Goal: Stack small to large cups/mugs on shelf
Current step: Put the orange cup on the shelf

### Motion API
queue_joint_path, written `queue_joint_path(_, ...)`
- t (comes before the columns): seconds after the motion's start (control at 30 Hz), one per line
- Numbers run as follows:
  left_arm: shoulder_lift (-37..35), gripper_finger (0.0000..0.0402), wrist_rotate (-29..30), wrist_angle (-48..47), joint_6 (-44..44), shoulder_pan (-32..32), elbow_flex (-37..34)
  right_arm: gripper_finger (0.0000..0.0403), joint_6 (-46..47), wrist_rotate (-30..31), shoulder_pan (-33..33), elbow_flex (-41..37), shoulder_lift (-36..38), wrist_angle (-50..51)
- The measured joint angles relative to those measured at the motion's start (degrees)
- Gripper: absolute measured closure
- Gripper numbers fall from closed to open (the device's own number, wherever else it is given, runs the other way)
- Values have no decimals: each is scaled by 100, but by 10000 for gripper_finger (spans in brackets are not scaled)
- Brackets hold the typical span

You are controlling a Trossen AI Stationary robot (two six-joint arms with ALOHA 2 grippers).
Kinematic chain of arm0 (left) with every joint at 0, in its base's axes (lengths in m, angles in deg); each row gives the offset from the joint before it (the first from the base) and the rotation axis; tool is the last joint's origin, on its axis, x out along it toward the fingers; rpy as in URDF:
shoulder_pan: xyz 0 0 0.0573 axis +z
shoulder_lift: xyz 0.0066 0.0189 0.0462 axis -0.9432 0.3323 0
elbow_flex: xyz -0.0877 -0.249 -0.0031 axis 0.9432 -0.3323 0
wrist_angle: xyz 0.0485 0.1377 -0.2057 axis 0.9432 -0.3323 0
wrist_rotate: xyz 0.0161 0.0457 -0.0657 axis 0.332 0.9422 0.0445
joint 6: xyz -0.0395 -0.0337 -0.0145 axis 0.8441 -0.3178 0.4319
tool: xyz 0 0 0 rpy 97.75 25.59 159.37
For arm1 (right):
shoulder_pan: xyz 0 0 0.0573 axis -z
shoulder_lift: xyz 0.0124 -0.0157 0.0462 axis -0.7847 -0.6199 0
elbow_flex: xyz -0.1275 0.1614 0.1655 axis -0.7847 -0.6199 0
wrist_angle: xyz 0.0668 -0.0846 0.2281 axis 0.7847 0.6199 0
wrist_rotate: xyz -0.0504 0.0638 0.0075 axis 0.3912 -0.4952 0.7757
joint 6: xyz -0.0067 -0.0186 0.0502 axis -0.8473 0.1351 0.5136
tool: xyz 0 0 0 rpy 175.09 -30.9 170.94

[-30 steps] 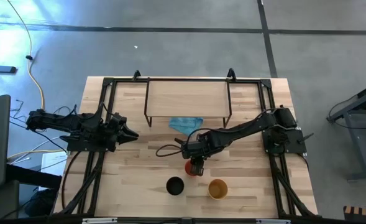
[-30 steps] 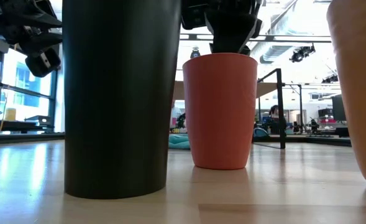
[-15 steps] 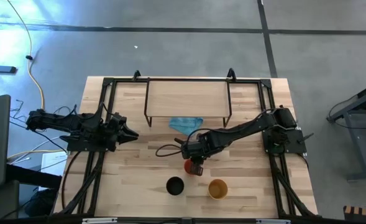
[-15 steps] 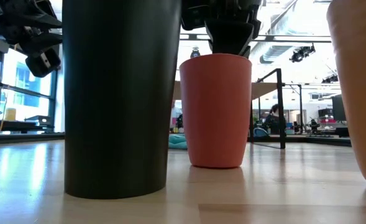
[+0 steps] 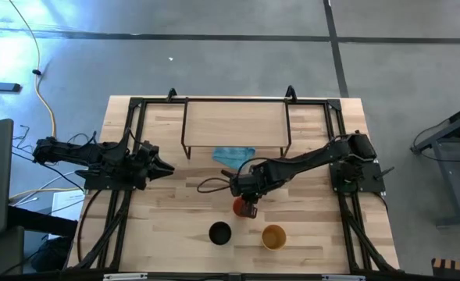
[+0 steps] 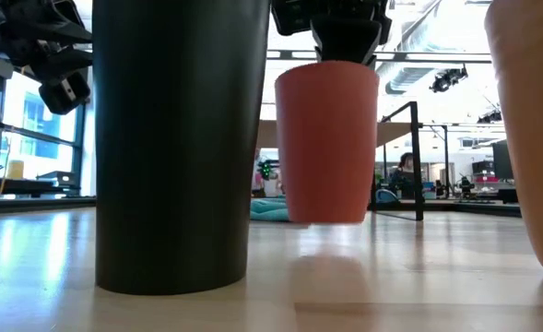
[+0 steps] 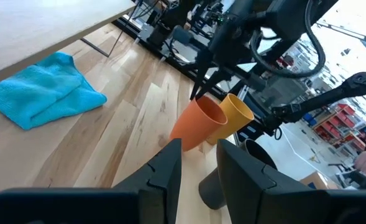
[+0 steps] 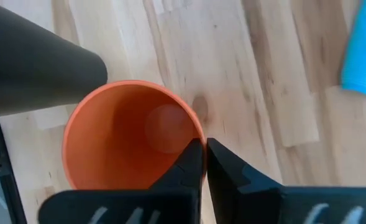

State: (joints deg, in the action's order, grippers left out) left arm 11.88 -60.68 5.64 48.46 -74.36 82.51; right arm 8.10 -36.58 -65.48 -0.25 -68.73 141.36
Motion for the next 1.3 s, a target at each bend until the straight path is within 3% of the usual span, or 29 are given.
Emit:
queue_joint_path(0.3,0,309,42,0,-12,0,0,402,-393,69,417,1335,37,1630)
queue_joint_path(0.67,0,309,45,0,-12,0,0,403,-1128,654,1445,3417,42,3799)
queue_joint_path(0.87,0,309,44,0,-14,0,0,403,-1670,711,2188,3978,58,3842)
queue_joint_path(1.3,0,309,43,0,3,0,0,403,-2364,403,3692,3980,44,3858)
